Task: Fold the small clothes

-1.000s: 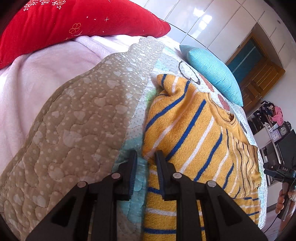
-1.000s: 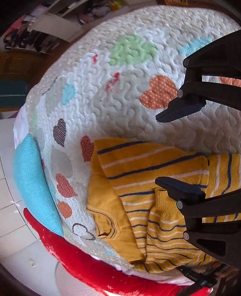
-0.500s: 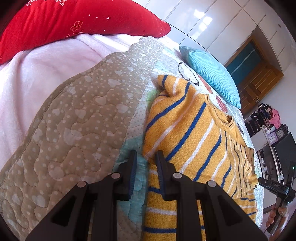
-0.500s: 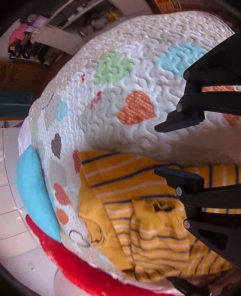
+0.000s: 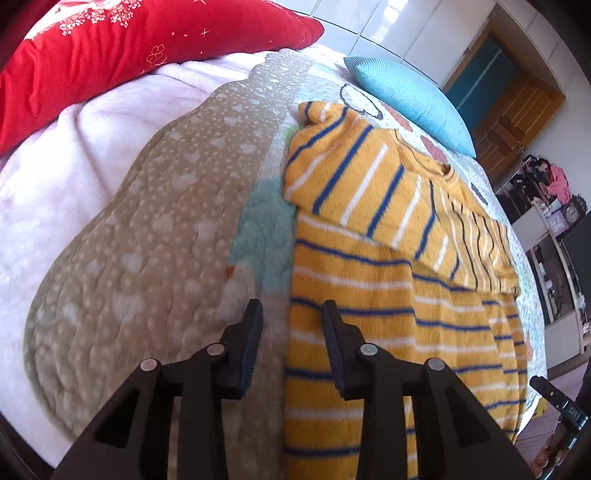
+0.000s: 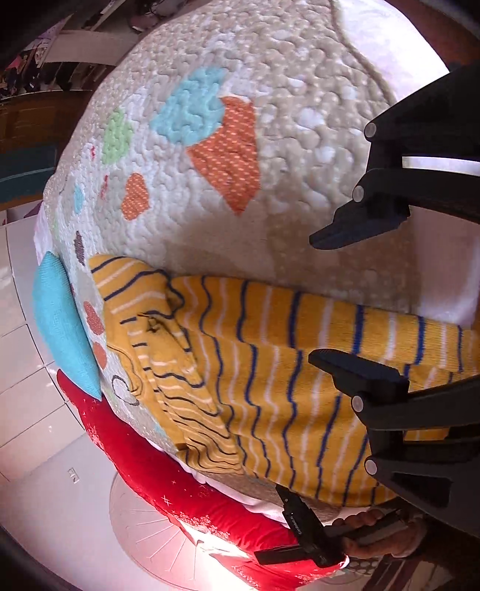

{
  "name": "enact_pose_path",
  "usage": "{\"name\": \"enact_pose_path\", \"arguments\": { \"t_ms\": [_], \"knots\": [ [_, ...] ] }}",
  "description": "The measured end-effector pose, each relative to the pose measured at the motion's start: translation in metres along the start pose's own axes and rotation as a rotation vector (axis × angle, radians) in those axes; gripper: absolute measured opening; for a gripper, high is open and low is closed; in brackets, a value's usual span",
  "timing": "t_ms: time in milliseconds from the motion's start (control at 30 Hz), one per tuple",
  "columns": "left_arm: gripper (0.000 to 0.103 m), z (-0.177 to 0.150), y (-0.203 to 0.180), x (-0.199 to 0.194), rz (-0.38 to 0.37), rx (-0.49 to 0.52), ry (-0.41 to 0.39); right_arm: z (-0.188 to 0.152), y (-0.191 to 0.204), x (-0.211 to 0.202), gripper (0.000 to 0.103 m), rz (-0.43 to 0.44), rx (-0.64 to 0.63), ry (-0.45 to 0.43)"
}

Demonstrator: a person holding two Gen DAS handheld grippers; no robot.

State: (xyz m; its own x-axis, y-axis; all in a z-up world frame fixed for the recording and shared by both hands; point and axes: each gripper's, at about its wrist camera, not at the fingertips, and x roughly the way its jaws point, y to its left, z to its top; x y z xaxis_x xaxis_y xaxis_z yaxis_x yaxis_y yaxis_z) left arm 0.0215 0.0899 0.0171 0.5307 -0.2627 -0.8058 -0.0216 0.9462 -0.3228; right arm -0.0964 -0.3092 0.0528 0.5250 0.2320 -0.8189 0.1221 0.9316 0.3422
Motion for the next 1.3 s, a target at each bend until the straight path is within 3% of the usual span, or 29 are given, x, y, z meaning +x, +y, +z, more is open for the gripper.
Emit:
{"name": "enact_pose_path", "arguments": {
  "t_ms": [100, 167, 300, 400, 533, 633, 800, 1300],
  "knots": [
    [0.058, -0.03, -0.016, -0.019, 0.051, 0.069, 0.002, -0.025, -0.001, 0.005, 0.061, 0.039, 0.024, 0.021],
    [0.064, -0.048, -0.025, -0.03, 0.098, 0.108, -0.012, -0.039, 0.002, 0.003, 0.062, 0.044, 0.027, 0.005],
    [0.066, -0.073, -0.033, -0.044, 0.167, 0.139, -0.026, -0.052, 0.005, -0.003, 0.071, 0.068, 0.039, -0.013],
    [0.07, -0.081, -0.033, -0.052, 0.191, 0.13, -0.013, -0.063, 0.004, 0.001, 0.076, 0.122, 0.07, 0.02],
    [0.078, -0.086, -0.025, -0.052, 0.193, 0.068, 0.013, -0.075, 0.008, 0.001, 0.076, 0.109, 0.051, -0.011],
    [0.081, -0.085, -0.021, -0.047, 0.186, 0.032, 0.019, -0.072, 0.008, 0.003, 0.083, 0.117, 0.072, -0.01],
    [0.086, -0.087, -0.024, -0.045, 0.214, 0.043, 0.013, -0.068, 0.012, 0.009, 0.094, 0.13, 0.078, -0.017],
    [0.09, -0.087, -0.022, -0.042, 0.217, 0.048, 0.005, -0.07, 0.025, 0.015, 0.103, 0.077, 0.046, -0.055]
  ]
}}
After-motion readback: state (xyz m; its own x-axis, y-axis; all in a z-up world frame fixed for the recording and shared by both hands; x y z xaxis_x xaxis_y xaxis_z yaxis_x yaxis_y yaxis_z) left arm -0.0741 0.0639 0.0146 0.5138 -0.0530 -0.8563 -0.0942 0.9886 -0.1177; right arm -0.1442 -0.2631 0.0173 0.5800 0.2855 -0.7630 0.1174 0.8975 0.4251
